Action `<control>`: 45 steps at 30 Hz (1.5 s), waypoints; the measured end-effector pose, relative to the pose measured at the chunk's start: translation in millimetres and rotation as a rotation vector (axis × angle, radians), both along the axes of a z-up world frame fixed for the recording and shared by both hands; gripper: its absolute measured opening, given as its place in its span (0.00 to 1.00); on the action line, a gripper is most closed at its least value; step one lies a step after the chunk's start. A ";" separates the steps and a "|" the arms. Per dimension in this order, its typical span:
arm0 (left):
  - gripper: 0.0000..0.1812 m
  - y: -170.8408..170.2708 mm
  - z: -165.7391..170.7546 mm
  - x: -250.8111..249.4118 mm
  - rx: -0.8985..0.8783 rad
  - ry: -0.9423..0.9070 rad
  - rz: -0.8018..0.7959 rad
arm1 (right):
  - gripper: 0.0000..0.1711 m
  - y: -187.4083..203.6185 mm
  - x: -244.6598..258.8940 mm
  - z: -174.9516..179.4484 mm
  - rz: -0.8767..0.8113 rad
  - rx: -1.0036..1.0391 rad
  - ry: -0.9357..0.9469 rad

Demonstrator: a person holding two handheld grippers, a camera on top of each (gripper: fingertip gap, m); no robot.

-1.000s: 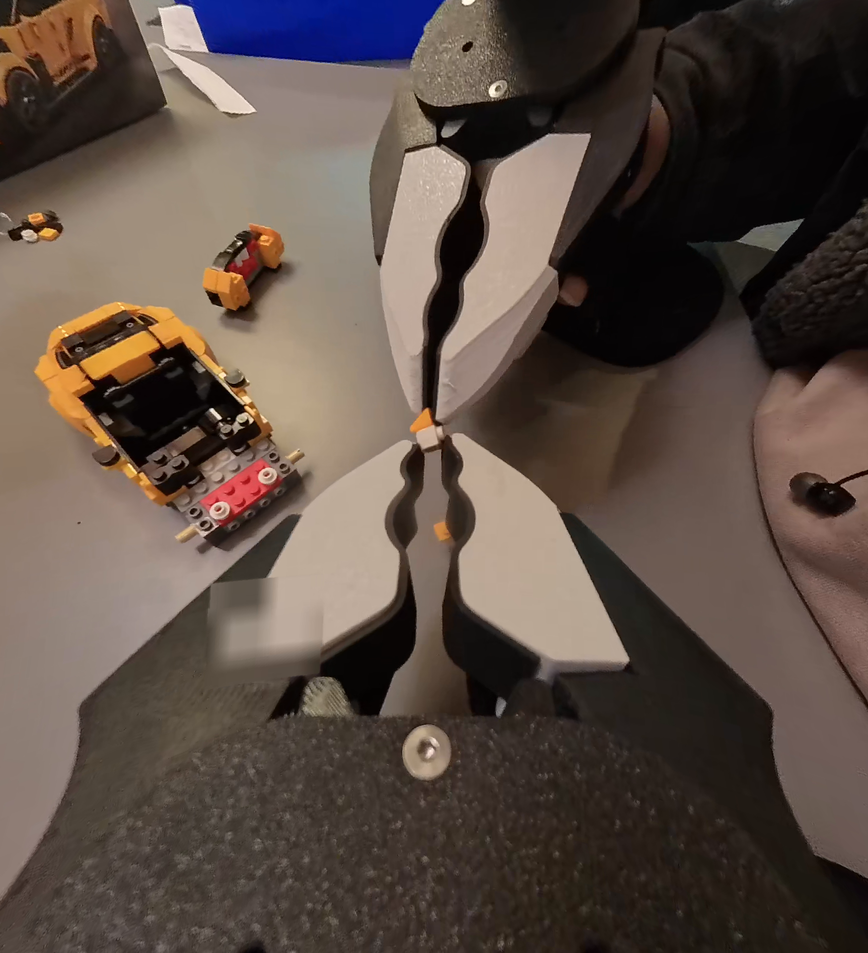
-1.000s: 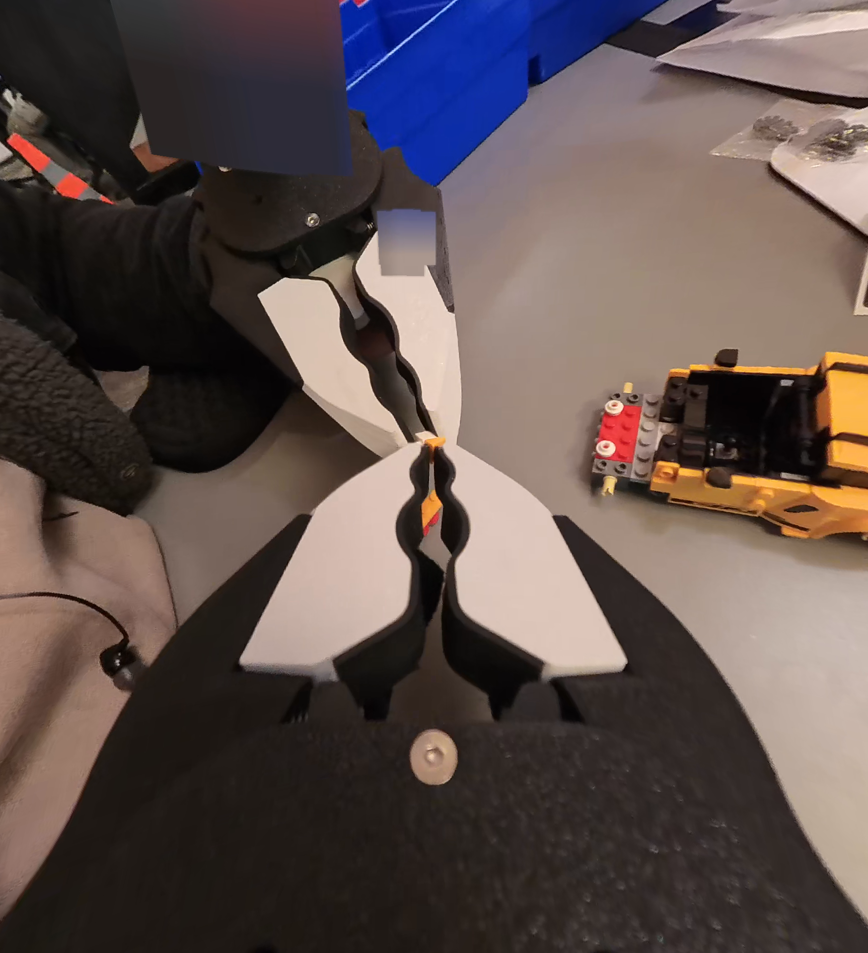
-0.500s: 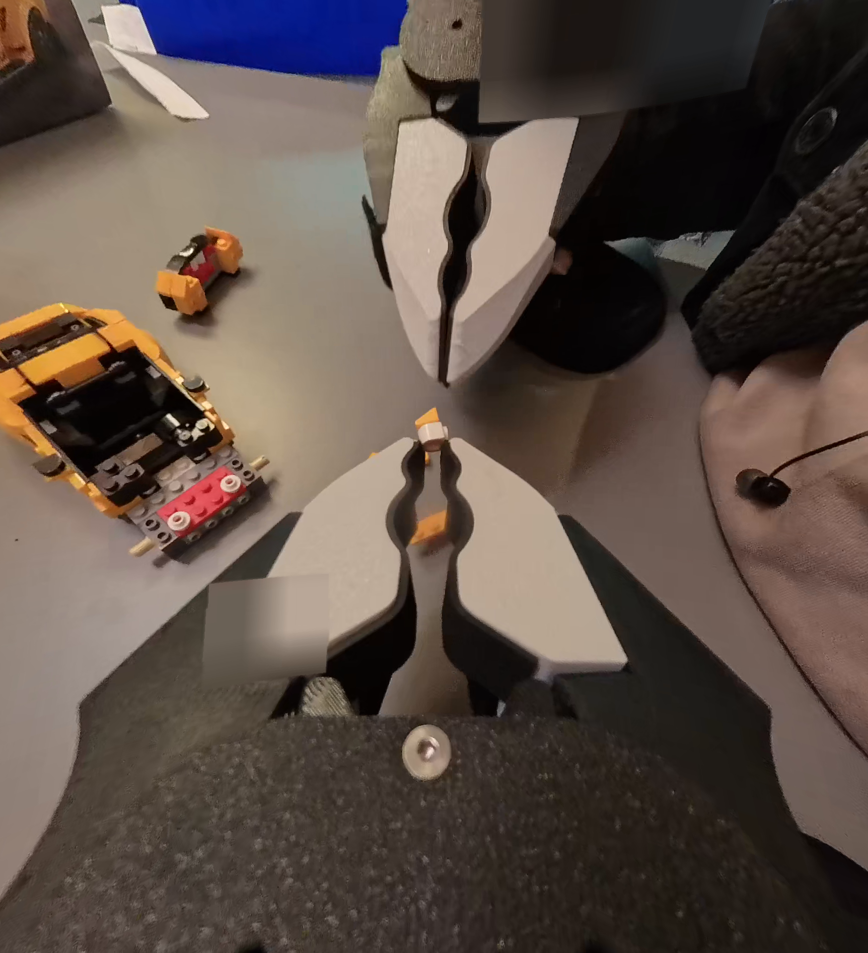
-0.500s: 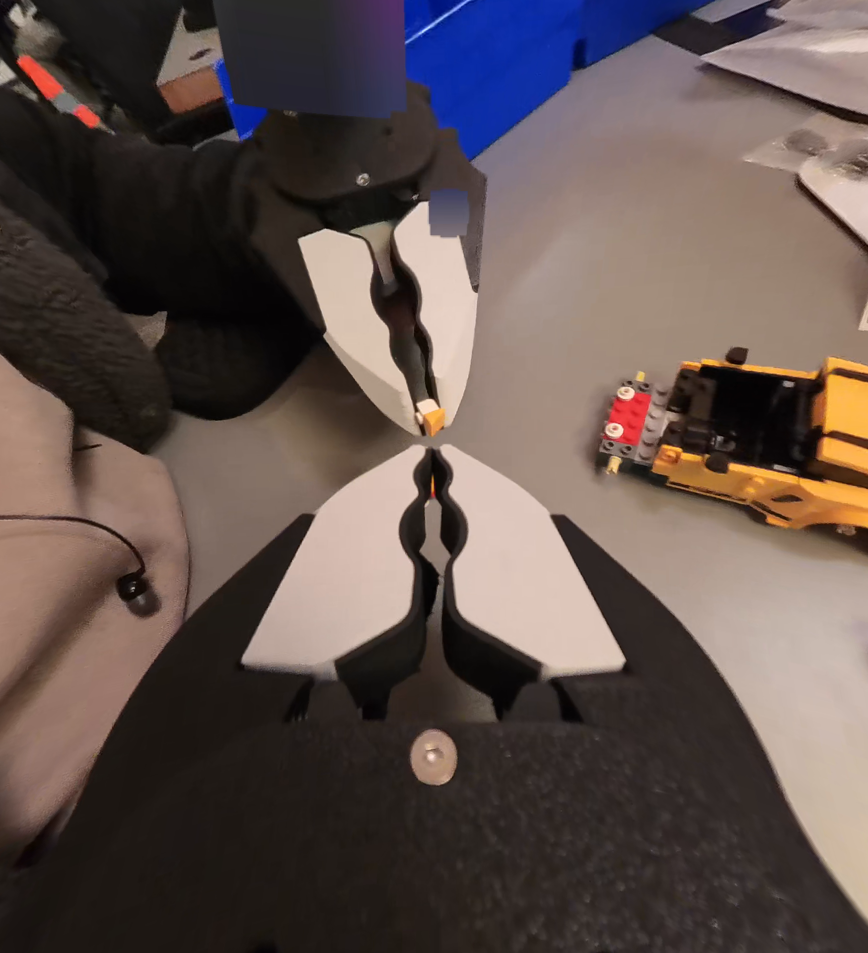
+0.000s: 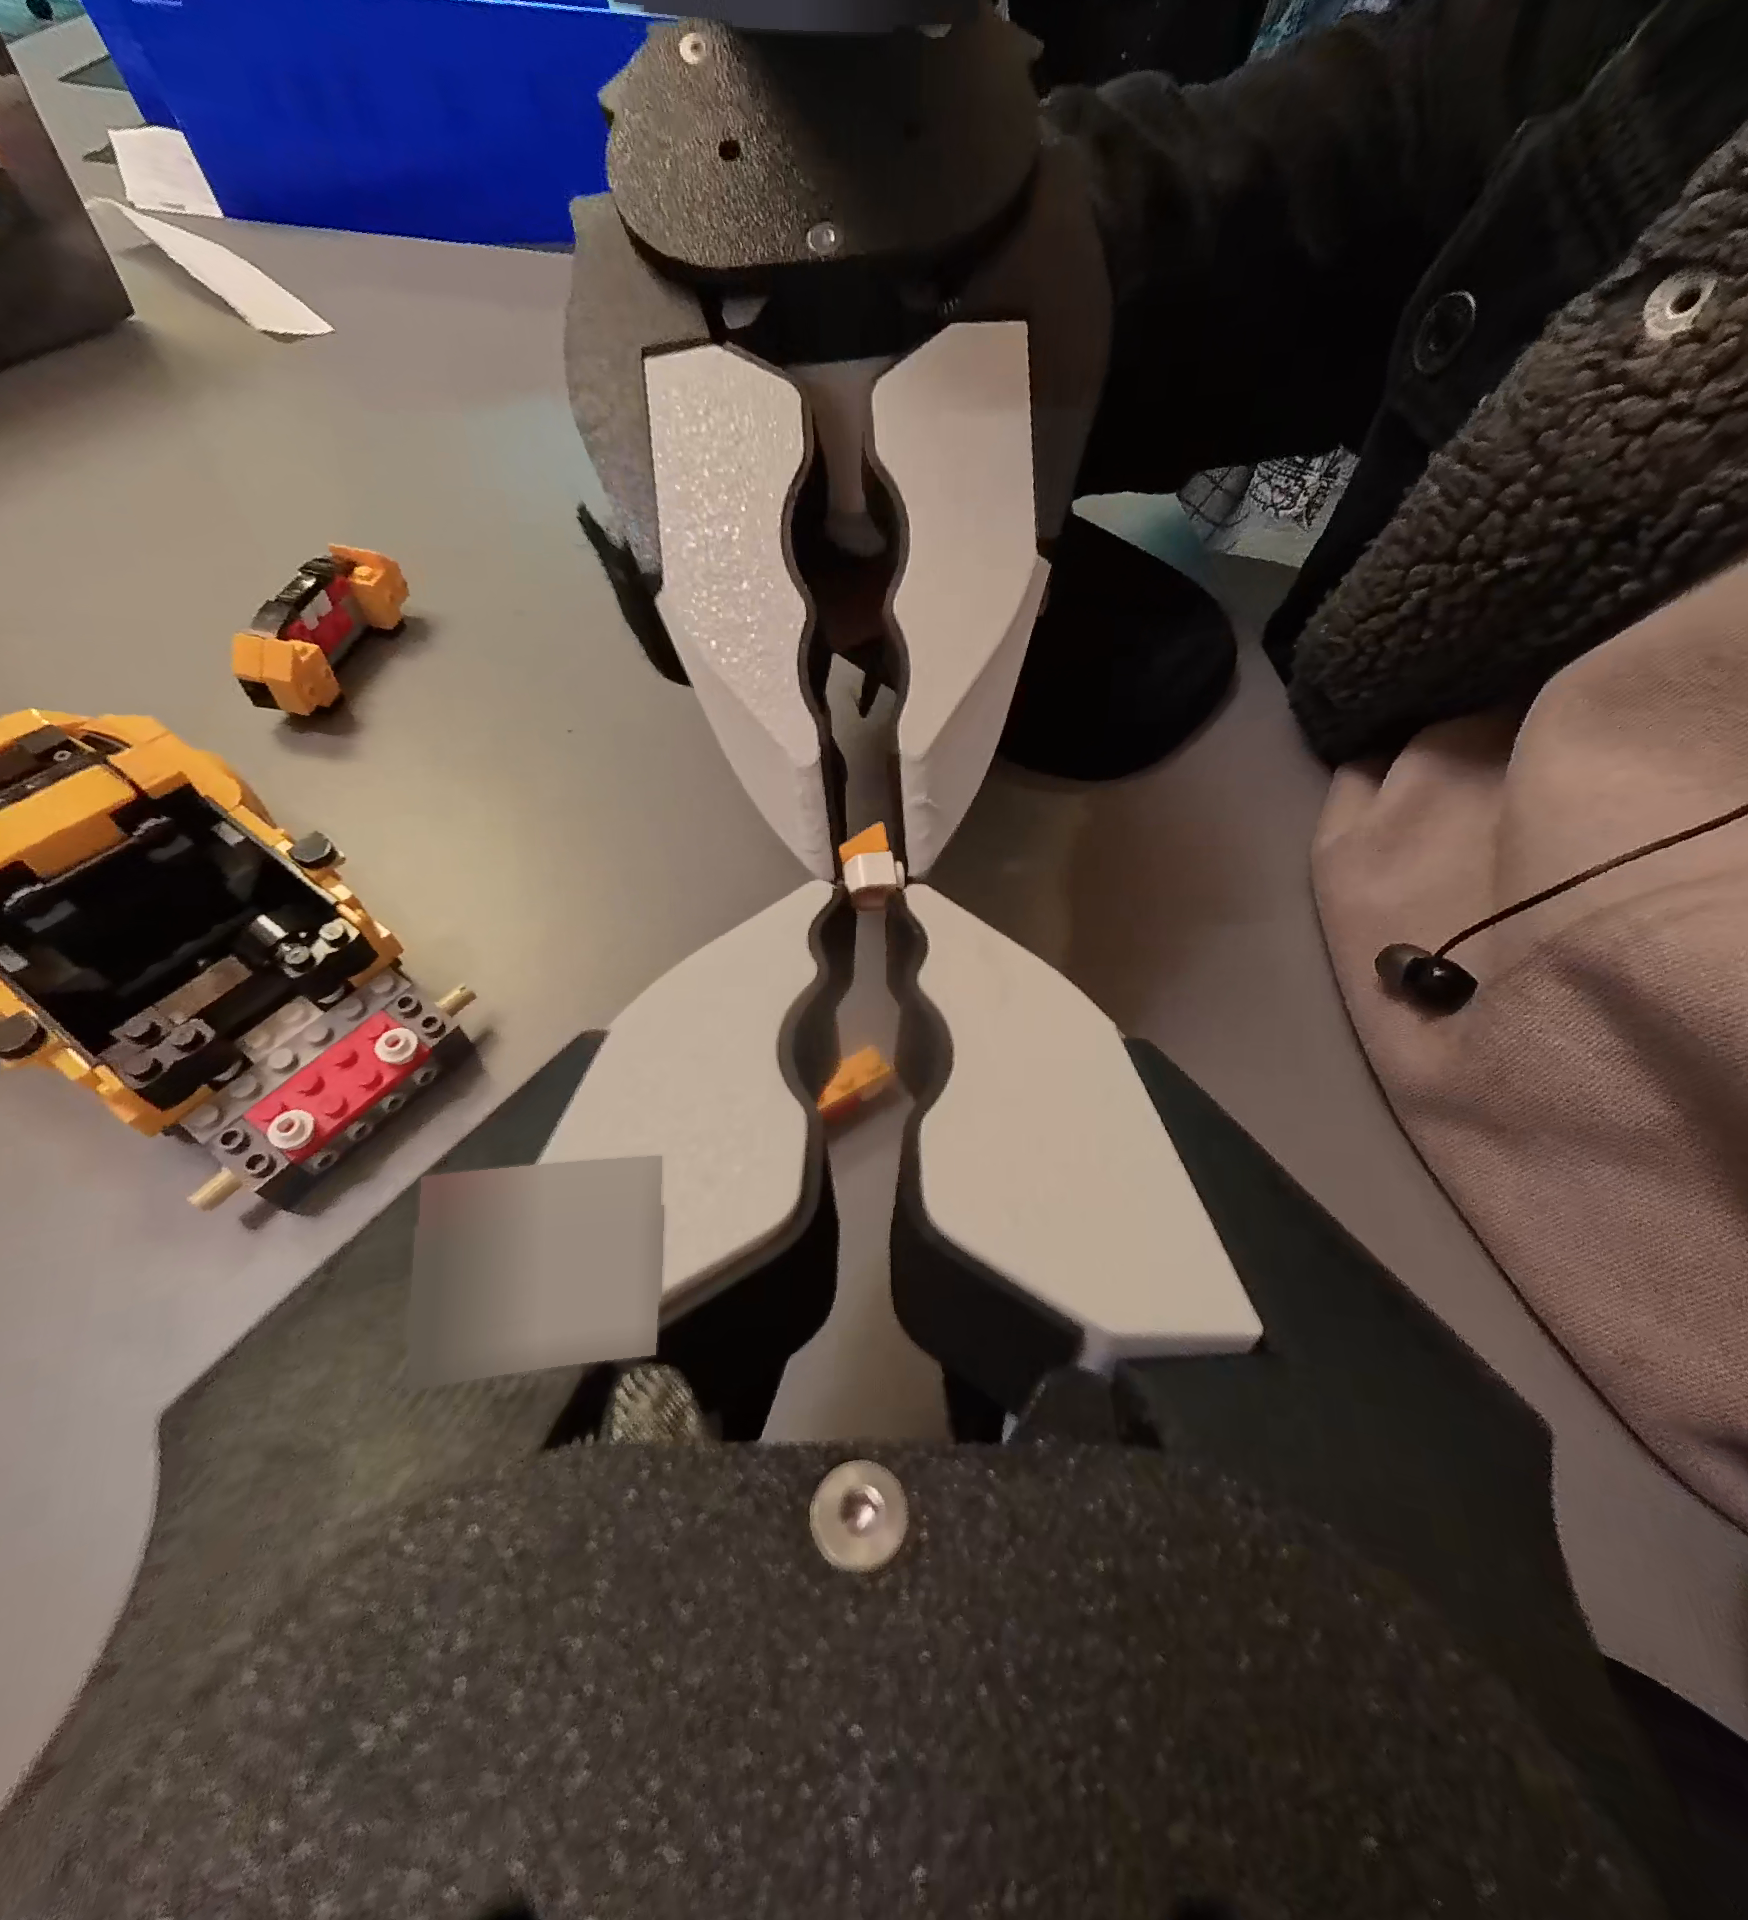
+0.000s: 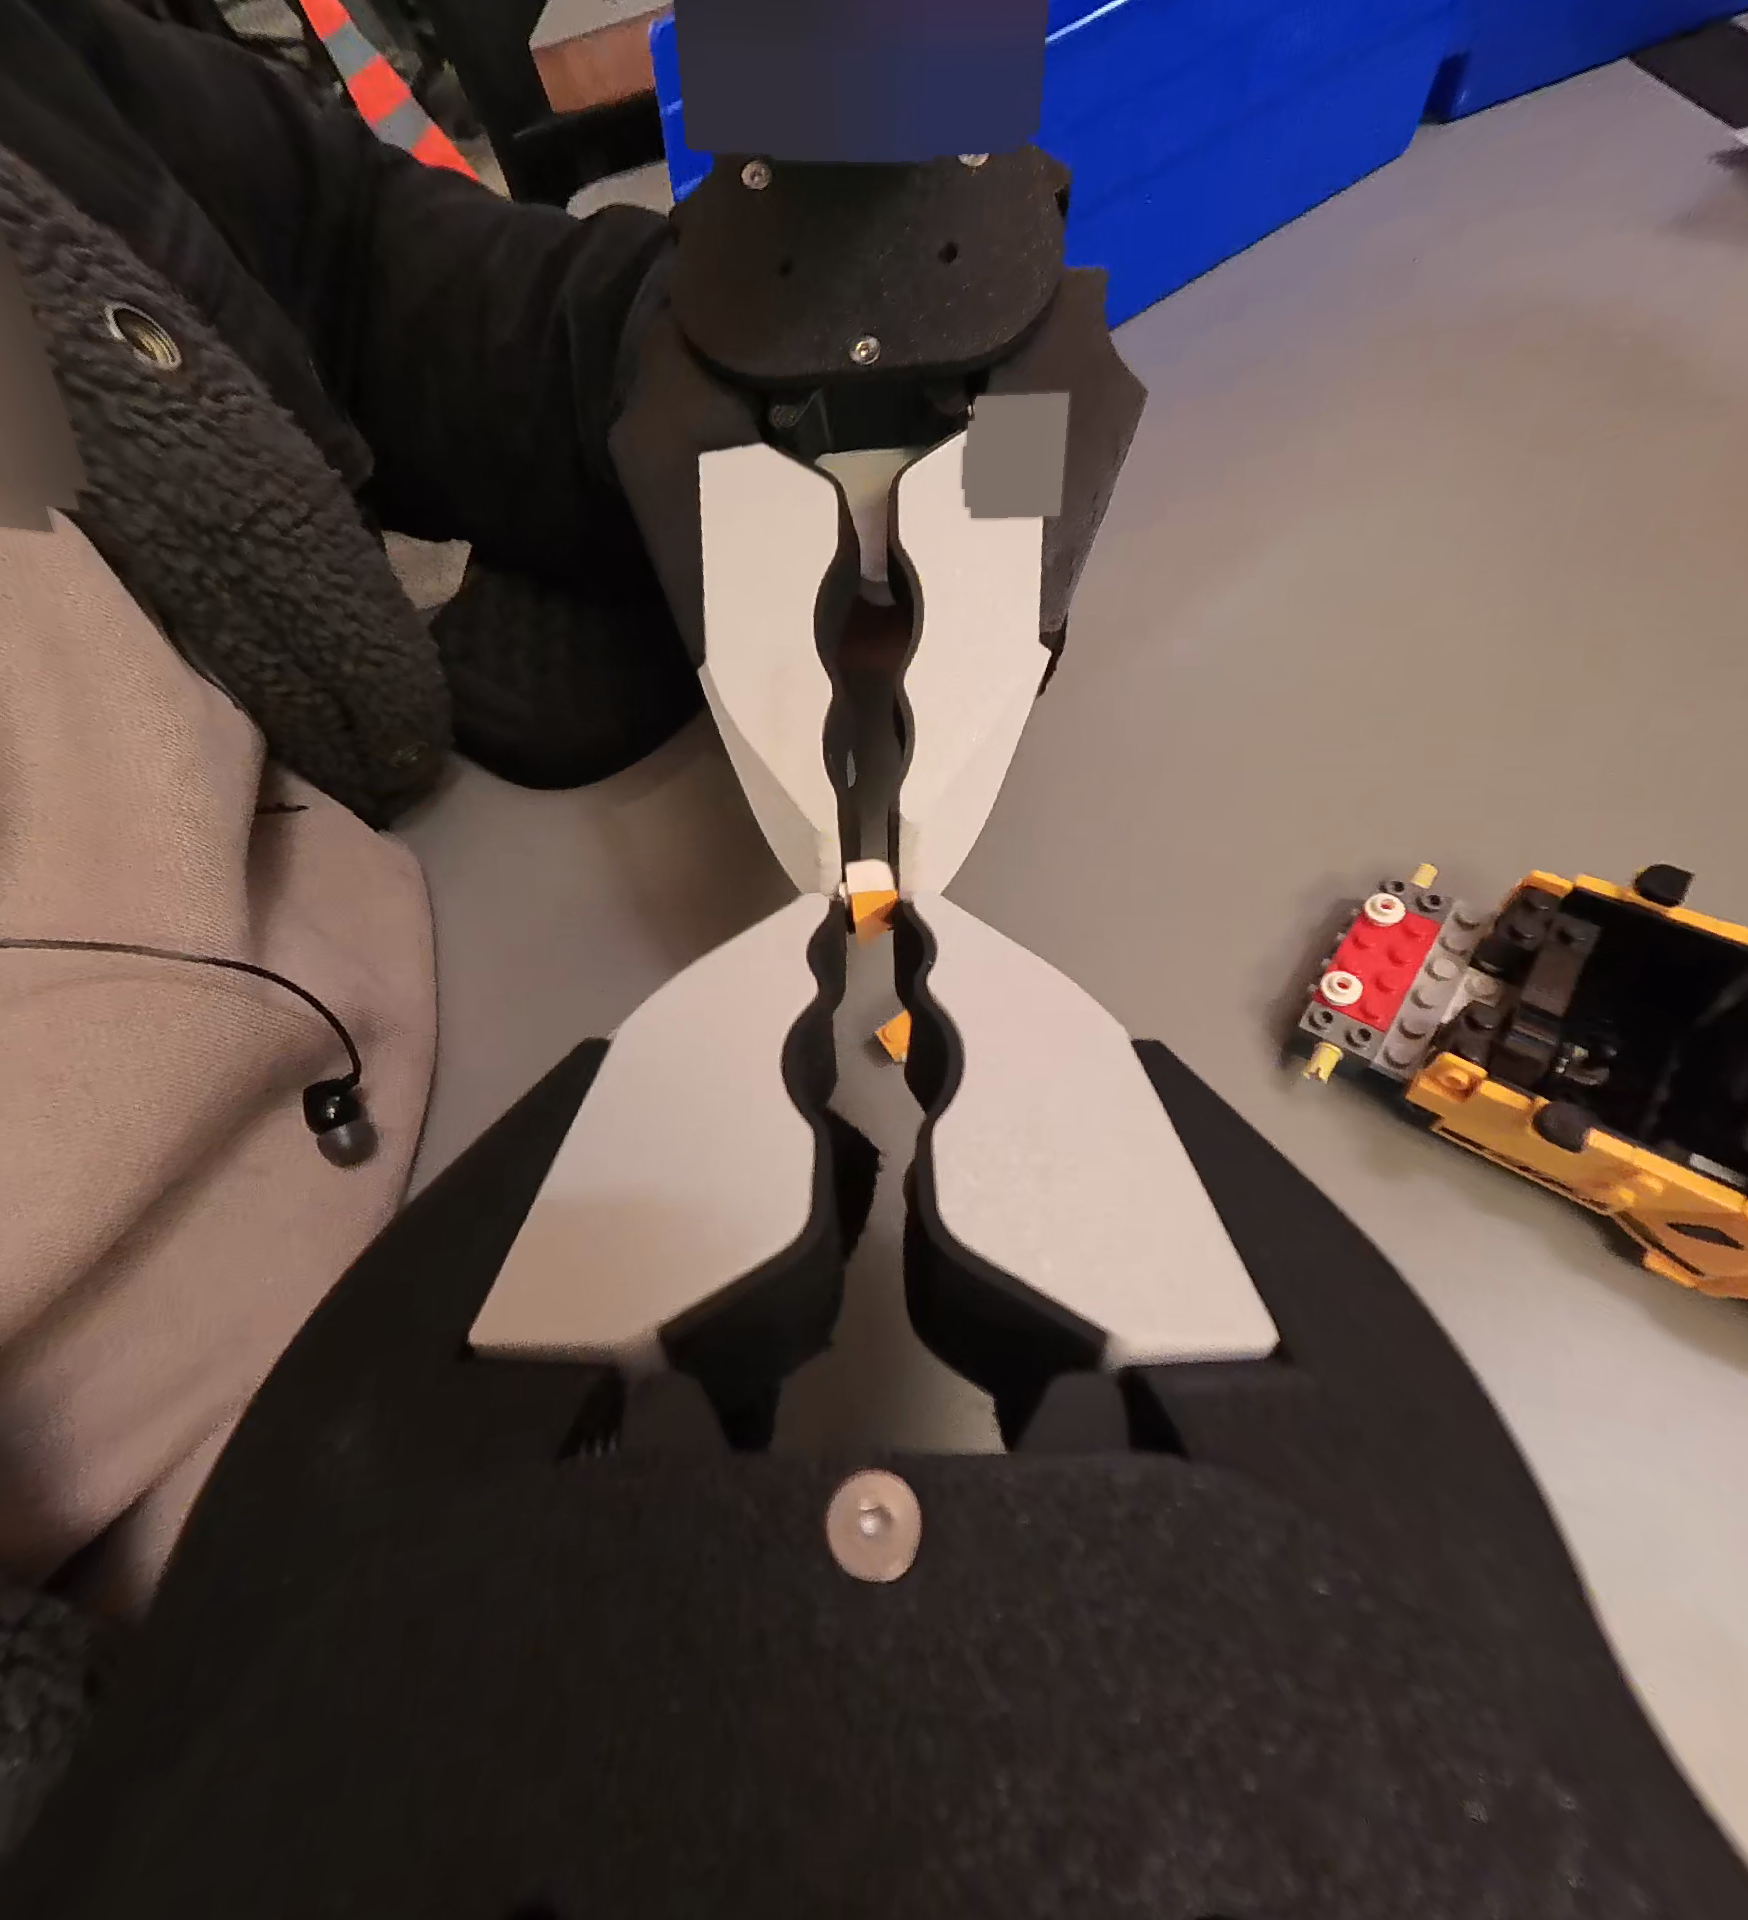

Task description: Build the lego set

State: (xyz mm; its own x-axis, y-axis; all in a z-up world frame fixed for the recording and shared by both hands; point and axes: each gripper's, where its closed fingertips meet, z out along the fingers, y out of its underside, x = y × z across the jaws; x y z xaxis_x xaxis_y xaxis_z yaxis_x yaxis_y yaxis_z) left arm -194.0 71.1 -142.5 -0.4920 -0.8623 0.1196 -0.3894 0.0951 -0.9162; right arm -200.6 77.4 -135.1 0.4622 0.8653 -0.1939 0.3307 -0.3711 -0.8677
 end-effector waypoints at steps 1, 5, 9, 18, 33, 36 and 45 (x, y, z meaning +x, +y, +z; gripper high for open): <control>0.04 0.0 0.6 0.1 -0.003 -0.002 0.000 | 0.05 -0.1 0.1 0.7 -0.006 -0.003 0.016; 0.04 -1.0 1.8 -0.1 -0.012 -0.004 -0.006 | 0.05 -1.2 0.3 1.9 -0.010 0.011 0.036; 0.04 -2.9 7.2 -0.5 -0.040 -0.015 -0.013 | 0.05 -3.0 0.4 7.4 -0.003 0.031 0.052; 0.04 5.2 4.8 -5.1 -0.084 0.010 -0.008 | 0.04 -8.3 16.5 19.2 -0.035 0.064 0.132; 0.04 22.5 -10.7 -2.4 -0.103 0.081 0.064 | 0.16 -5.4 57.8 -74.7 0.073 -0.101 -0.642; 0.04 21.3 -12.1 -3.7 -0.116 0.091 0.050 | 0.21 -6.0 57.1 -71.4 0.086 -0.108 -0.634; 0.04 18.5 -15.7 -4.5 -0.131 0.109 0.033 | 0.36 -19.9 56.1 -56.9 0.055 -0.193 -0.509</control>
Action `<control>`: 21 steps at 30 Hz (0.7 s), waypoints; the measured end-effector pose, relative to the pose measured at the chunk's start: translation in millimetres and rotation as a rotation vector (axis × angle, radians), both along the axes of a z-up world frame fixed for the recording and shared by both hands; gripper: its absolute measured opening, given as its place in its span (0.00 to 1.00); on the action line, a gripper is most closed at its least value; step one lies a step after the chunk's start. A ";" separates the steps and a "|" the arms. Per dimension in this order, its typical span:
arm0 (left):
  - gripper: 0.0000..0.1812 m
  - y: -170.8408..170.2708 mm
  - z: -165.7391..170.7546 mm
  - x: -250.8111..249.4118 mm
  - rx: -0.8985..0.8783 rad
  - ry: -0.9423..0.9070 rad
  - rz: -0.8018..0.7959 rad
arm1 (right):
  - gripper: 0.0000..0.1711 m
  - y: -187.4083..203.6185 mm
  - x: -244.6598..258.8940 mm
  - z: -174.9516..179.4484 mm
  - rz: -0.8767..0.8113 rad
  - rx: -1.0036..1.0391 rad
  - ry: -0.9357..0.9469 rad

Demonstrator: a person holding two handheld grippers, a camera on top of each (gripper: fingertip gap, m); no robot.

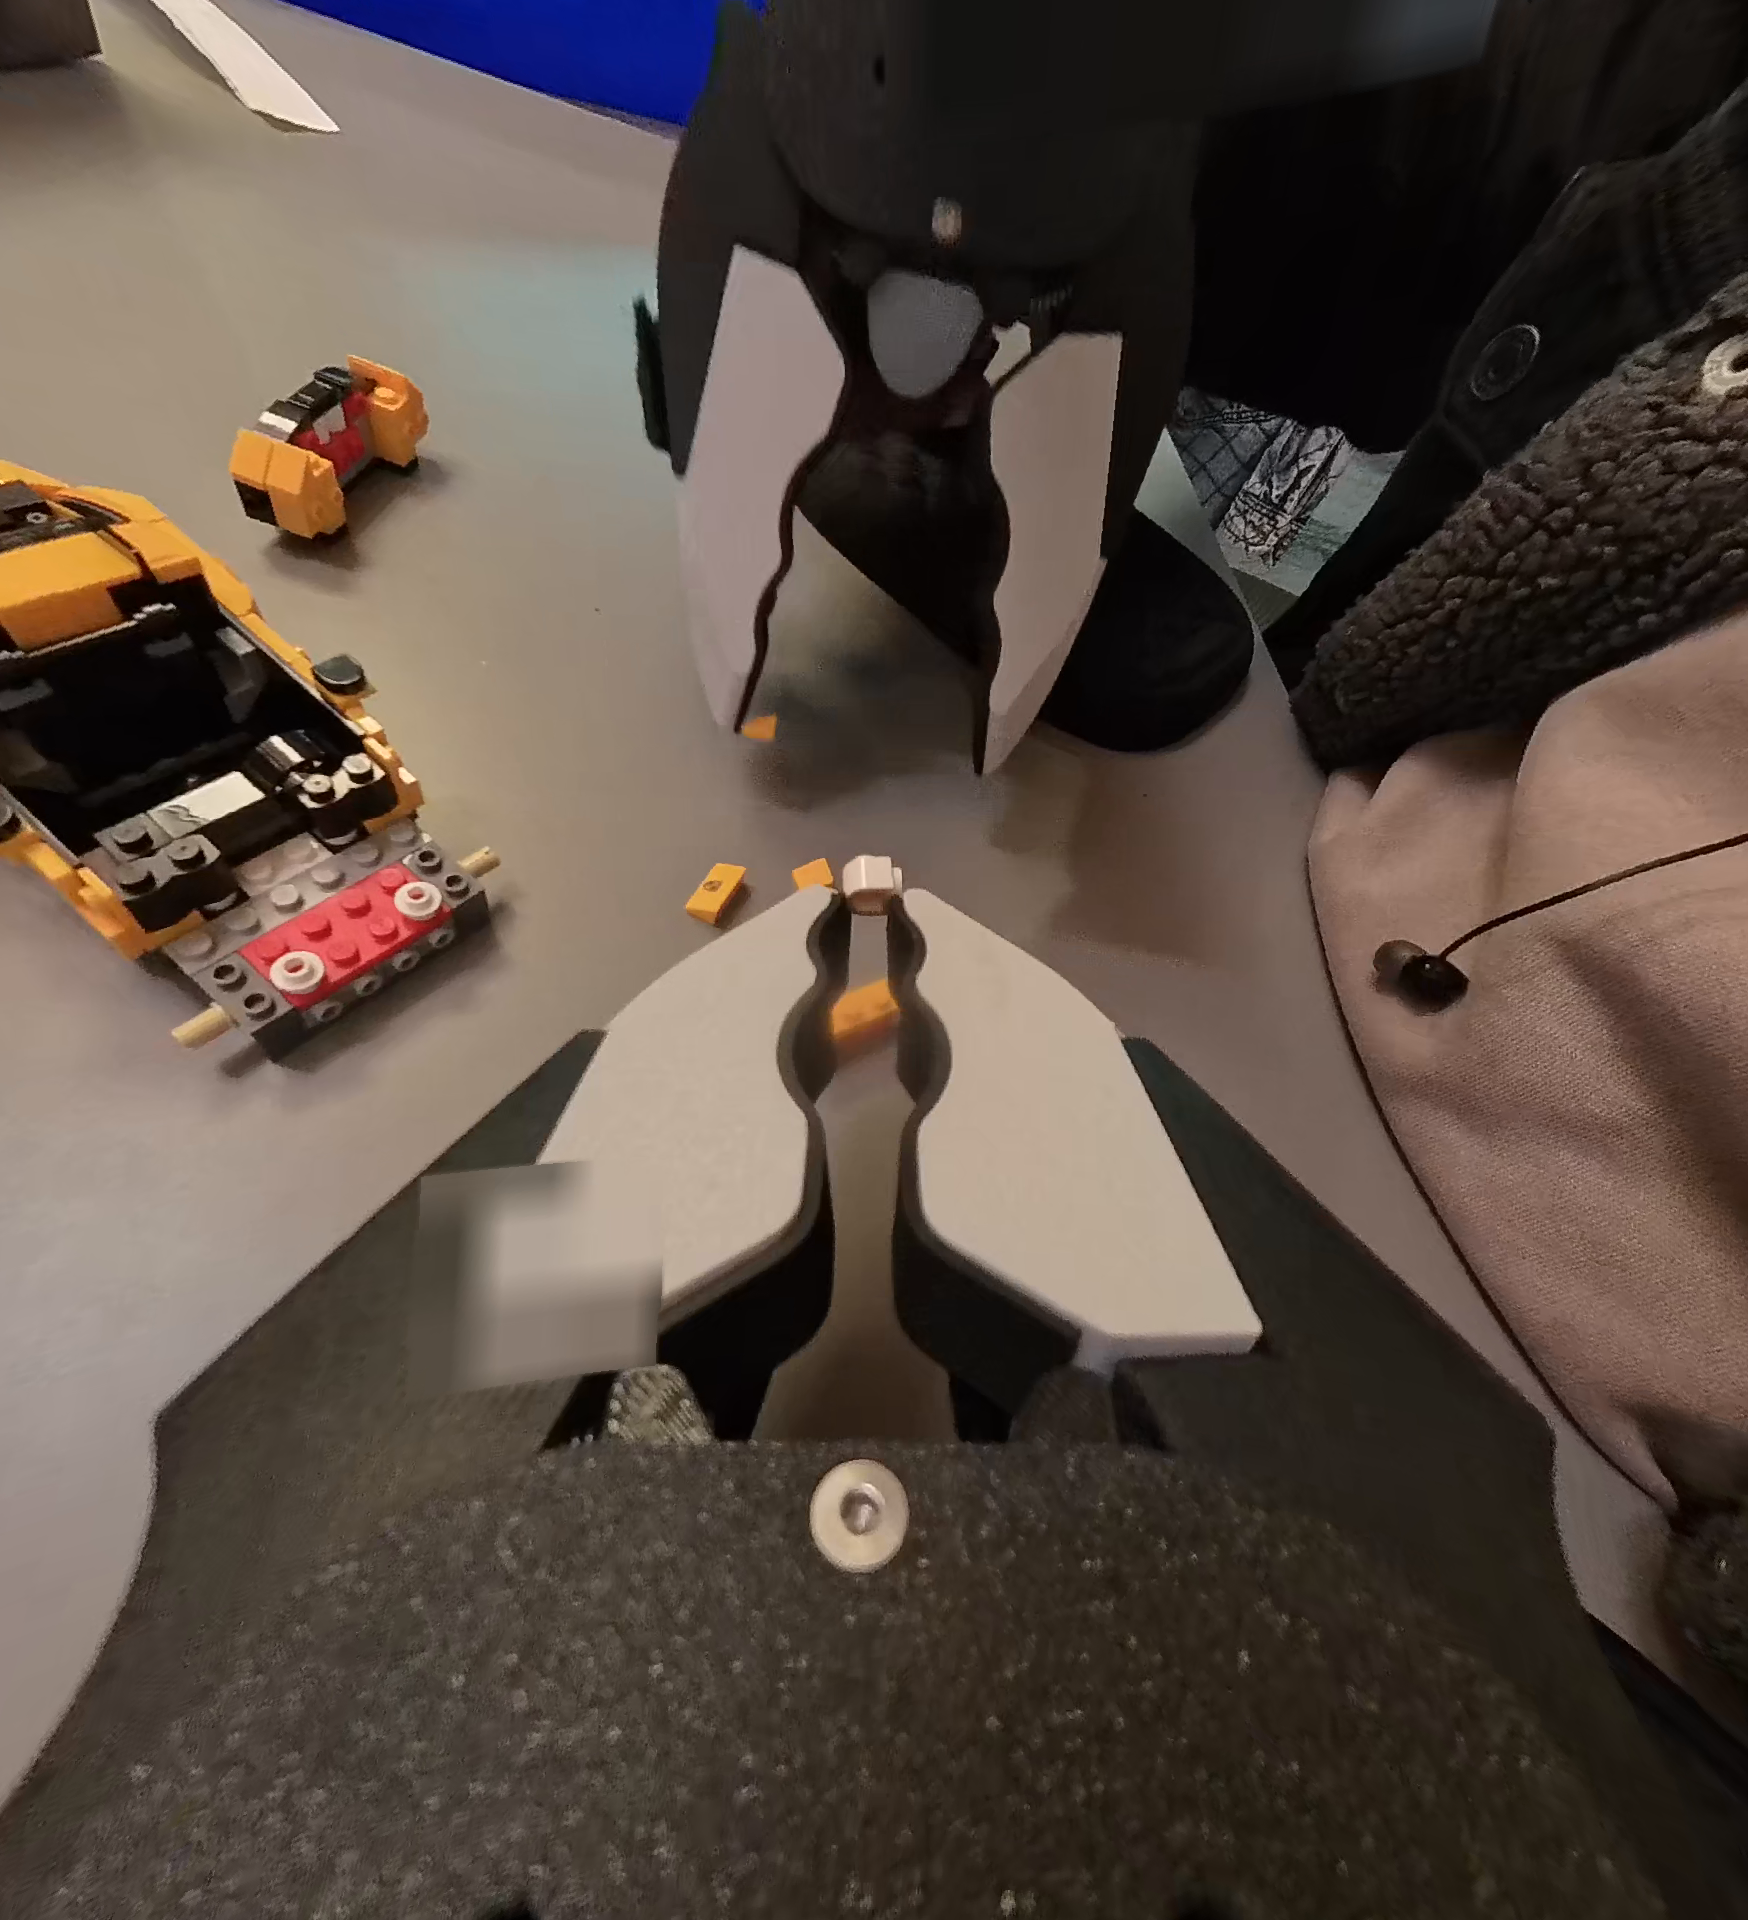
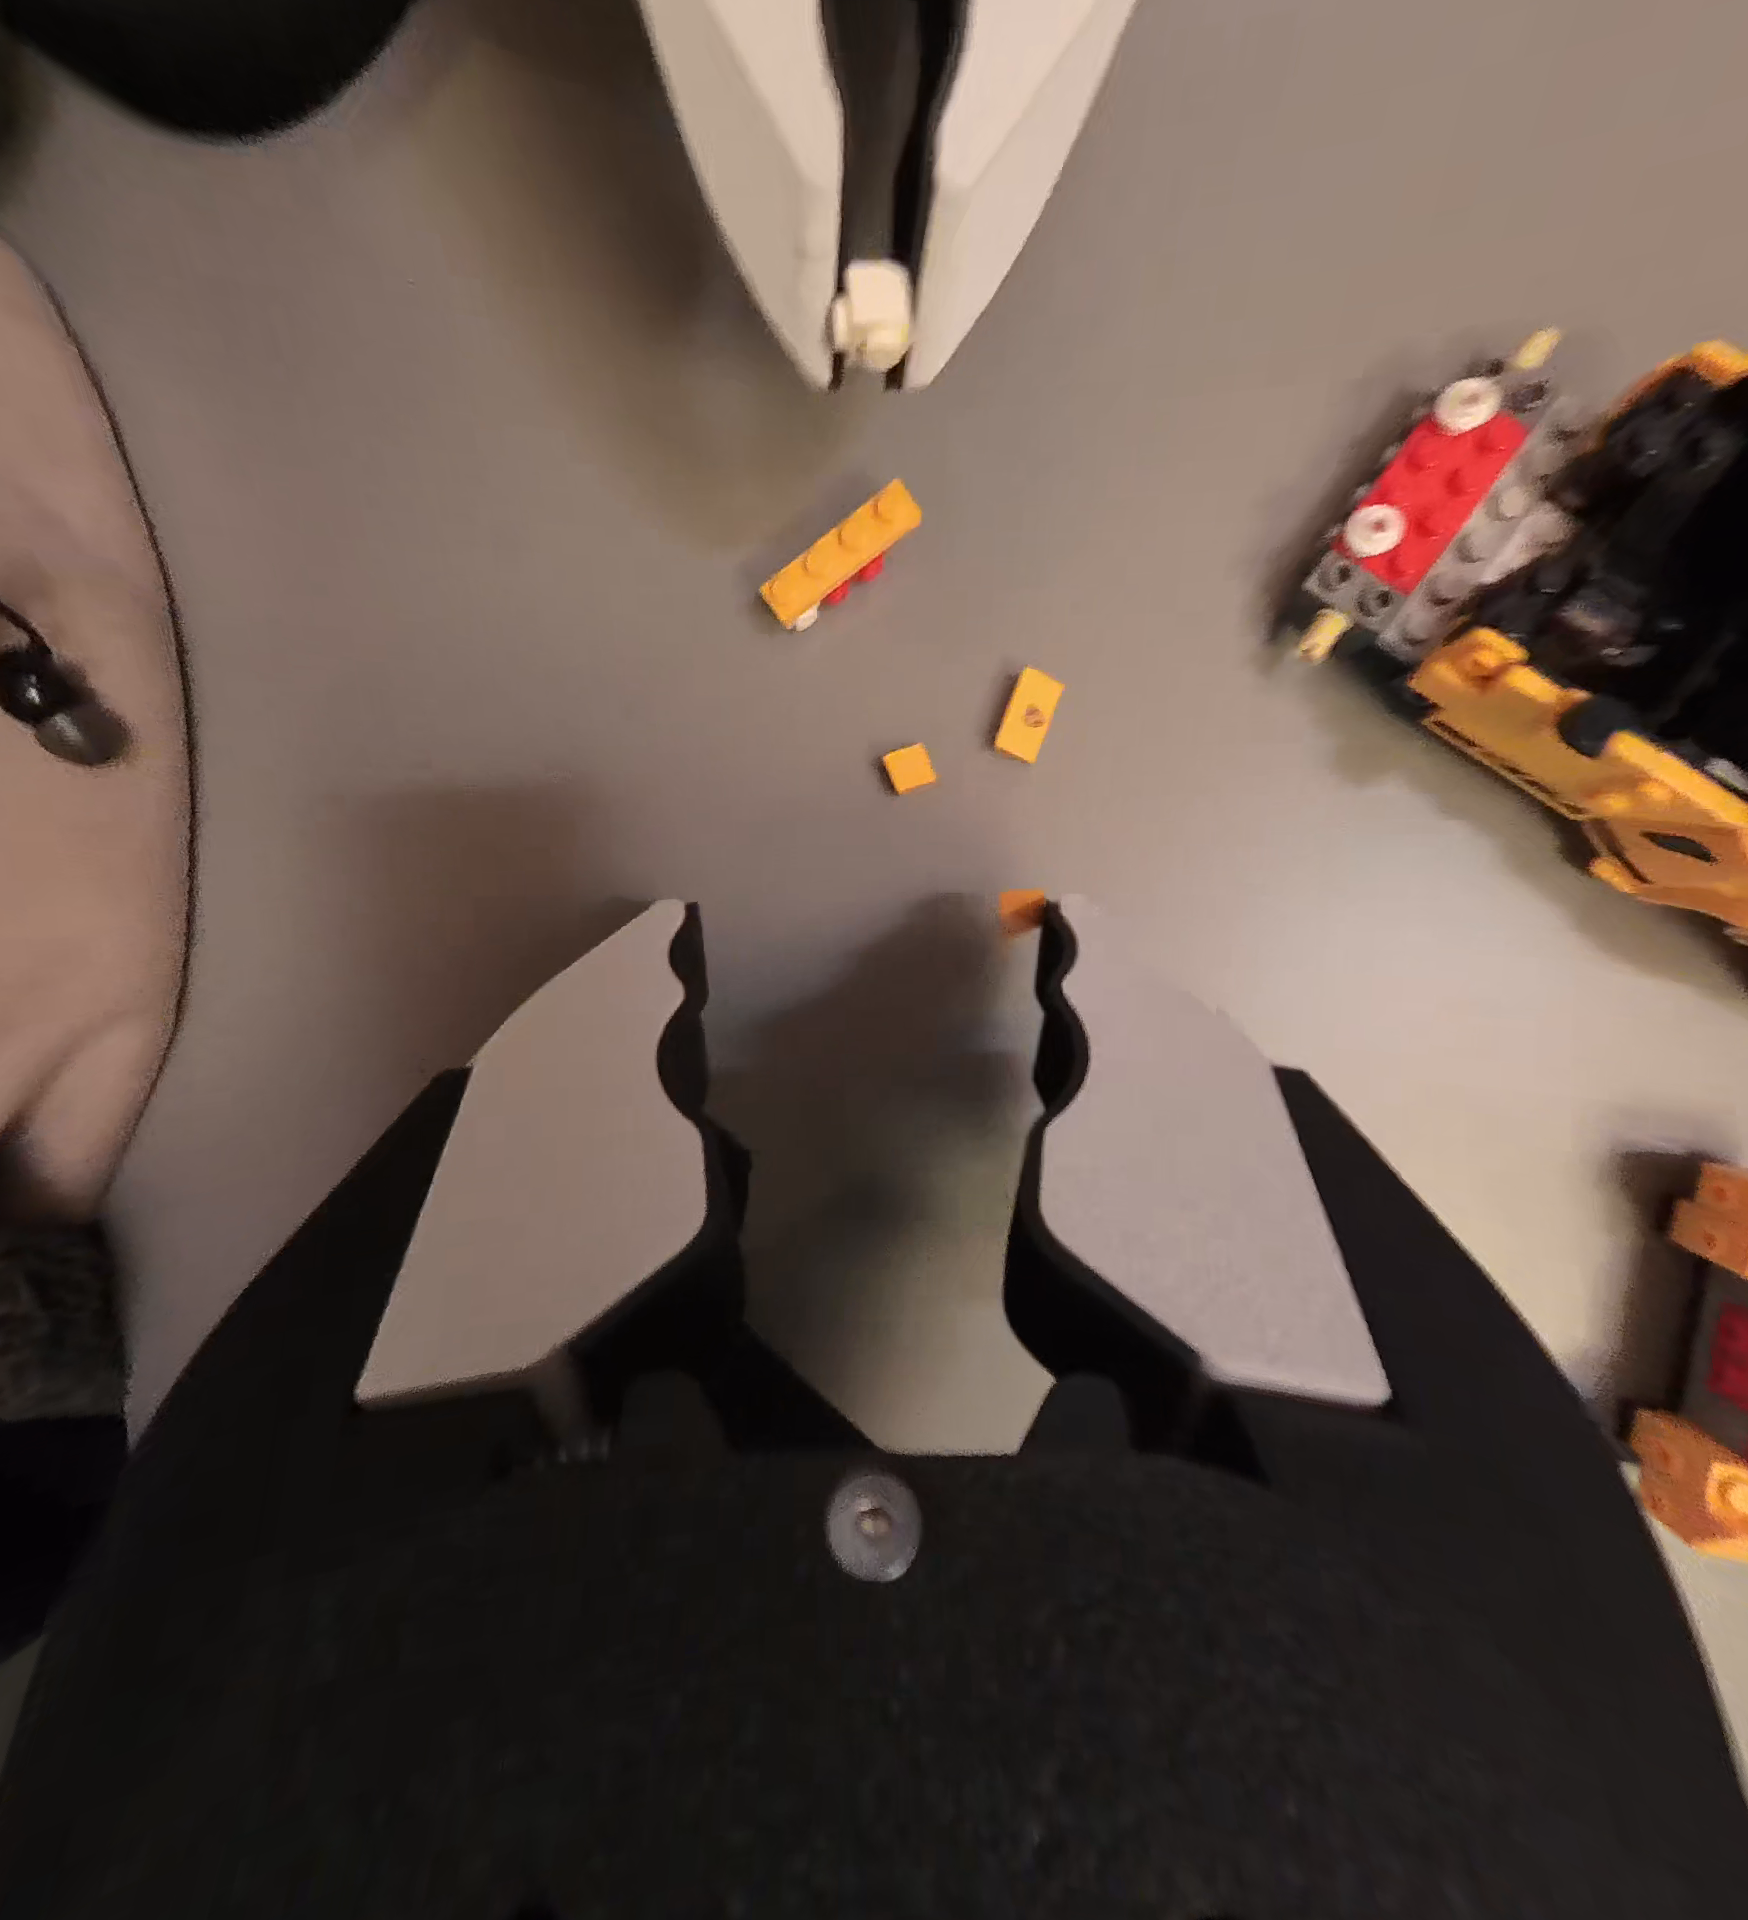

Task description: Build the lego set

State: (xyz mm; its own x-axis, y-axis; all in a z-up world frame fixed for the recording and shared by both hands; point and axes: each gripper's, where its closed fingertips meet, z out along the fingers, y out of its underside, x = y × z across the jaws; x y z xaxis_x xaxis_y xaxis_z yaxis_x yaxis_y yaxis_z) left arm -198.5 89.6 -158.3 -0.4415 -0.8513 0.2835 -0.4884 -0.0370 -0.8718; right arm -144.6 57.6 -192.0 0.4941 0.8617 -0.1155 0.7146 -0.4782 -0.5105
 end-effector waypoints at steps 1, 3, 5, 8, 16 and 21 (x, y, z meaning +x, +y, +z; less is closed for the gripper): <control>0.04 0.0 -0.8 0.1 0.001 0.003 0.000 | 0.36 0.0 2.6 0.5 -0.015 -0.002 -0.003; 0.04 -0.4 -2.3 0.0 0.000 0.011 -0.002 | 0.36 -15.7 10.1 -15.9 0.021 -0.080 -0.097; 0.04 -1.0 -3.3 -0.3 0.002 0.015 -0.005 | 0.36 -17.7 7.2 -13.6 0.029 -0.057 -0.093; 0.04 -1.9 -3.8 -0.5 0.003 0.018 -0.009 | 0.36 -6.2 5.7 -2.1 -0.018 0.015 -0.044; 0.04 -15.0 13.9 12.1 0.009 -0.084 0.018 | 0.36 -5.7 -25.6 10.7 0.010 0.060 0.070; 0.04 -23.2 1.4 29.9 0.181 -0.054 0.070 | 0.37 -3.3 -42.6 21.8 0.028 0.071 0.128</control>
